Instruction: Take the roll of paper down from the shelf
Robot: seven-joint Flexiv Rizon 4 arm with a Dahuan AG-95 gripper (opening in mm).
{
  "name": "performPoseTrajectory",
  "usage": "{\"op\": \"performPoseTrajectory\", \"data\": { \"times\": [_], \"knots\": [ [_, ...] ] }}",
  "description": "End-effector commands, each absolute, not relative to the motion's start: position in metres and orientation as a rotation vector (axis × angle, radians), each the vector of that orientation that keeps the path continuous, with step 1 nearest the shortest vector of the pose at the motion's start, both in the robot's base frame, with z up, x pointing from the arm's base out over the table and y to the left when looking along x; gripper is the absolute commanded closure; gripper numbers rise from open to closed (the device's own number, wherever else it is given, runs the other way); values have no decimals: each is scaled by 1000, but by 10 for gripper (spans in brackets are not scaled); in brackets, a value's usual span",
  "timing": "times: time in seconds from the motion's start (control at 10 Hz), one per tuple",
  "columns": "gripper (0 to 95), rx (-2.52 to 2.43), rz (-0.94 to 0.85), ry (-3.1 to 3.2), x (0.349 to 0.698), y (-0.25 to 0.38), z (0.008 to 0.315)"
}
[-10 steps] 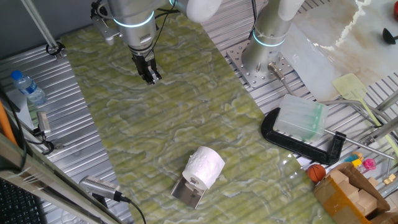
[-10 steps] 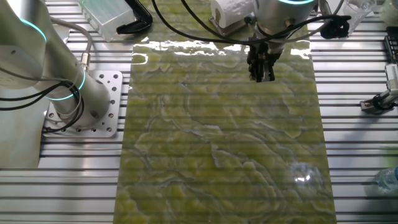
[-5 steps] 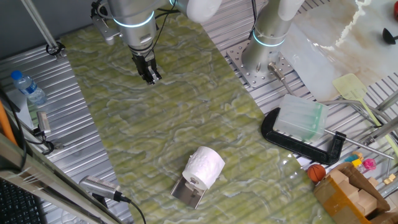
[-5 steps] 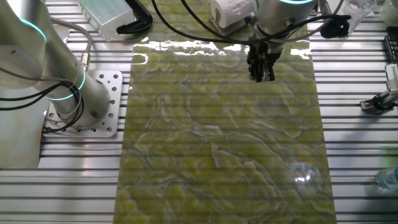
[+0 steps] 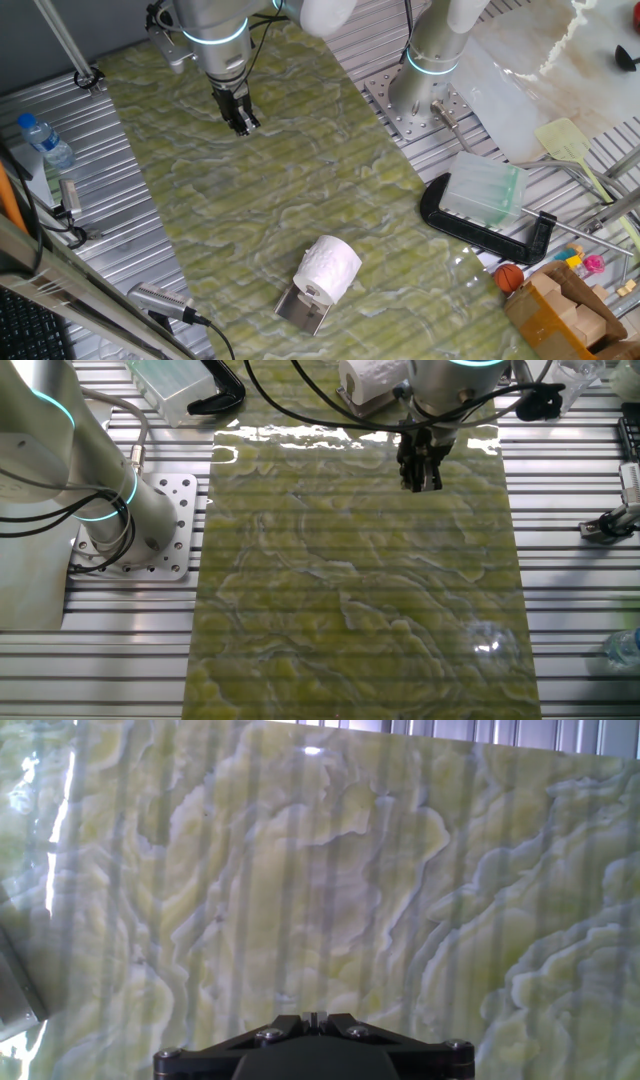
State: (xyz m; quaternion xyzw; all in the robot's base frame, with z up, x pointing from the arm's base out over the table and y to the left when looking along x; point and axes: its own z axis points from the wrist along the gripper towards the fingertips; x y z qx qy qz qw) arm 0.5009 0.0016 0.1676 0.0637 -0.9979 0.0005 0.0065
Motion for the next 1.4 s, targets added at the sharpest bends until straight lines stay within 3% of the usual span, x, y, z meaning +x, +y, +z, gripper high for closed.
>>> {"op": "performPoseTrajectory", "data": {
  "times": [0.1, 0.9, 1.4],
  "knots": [
    [950, 199, 3, -3121, 501, 2, 167],
    [950, 120, 18, -3132, 506, 29, 154],
    [950, 178, 20, -3134, 519, 91, 154]
  ]
}}
